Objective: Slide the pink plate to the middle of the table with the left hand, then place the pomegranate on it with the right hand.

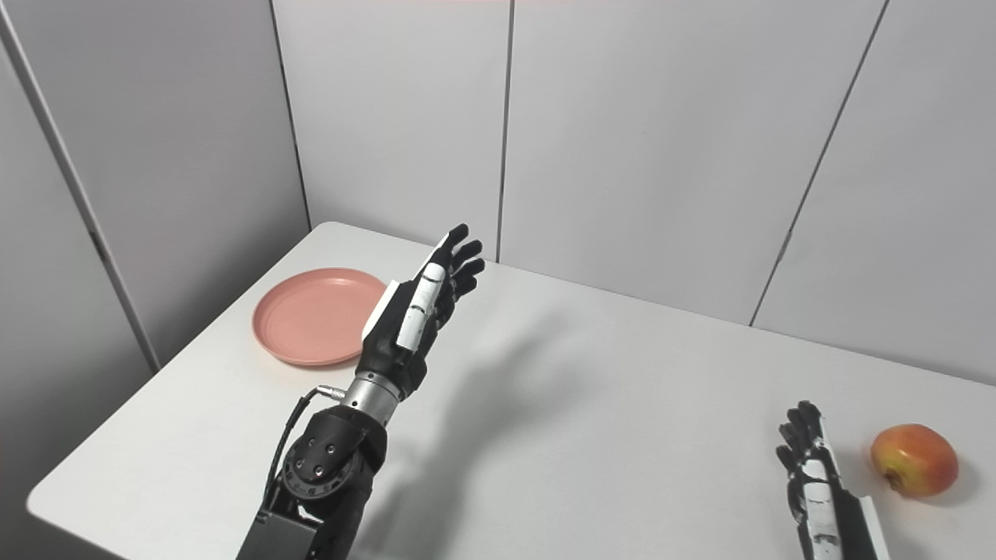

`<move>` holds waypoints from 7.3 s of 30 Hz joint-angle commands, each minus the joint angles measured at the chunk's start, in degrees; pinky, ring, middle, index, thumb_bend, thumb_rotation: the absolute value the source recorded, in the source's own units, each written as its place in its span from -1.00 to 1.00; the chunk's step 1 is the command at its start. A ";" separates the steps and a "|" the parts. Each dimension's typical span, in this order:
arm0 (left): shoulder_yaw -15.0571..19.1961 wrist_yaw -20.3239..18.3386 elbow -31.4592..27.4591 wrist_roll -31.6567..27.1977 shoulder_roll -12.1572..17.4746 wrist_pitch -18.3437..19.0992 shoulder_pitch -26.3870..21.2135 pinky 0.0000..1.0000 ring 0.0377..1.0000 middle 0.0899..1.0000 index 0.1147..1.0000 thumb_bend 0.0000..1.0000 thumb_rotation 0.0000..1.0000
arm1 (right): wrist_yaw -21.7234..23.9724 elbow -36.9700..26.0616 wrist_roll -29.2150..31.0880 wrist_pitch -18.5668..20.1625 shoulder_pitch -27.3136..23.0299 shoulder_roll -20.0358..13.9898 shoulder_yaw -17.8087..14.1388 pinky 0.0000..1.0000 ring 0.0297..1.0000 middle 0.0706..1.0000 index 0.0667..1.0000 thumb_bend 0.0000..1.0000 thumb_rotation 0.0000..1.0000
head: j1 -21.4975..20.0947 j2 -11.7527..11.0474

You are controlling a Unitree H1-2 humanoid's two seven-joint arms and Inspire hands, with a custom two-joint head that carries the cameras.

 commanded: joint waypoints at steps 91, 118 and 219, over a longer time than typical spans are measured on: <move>12.63 -0.19 52.15 -3.21 24.46 -27.93 -15.36 0.66 0.67 0.63 0.59 0.17 1.00 | -0.23 -2.90 1.80 2.02 3.25 0.05 -0.61 1.00 1.00 1.00 1.00 -0.02 0.99 | 2.57 -0.03; 13.92 0.72 38.78 -3.27 27.34 -19.59 -15.28 0.68 0.65 0.59 0.56 0.28 1.00 | -1.38 -6.17 3.46 7.95 3.89 1.05 -1.59 1.00 1.00 1.00 1.00 0.19 0.78 | 3.74 -0.19; 7.52 -4.10 46.08 -5.73 16.27 -21.05 -9.50 0.79 0.82 0.78 0.77 0.23 1.00 | -1.58 -4.09 0.45 3.23 2.60 1.48 -0.58 1.00 1.00 1.00 1.00 -0.11 1.00 | -3.83 3.38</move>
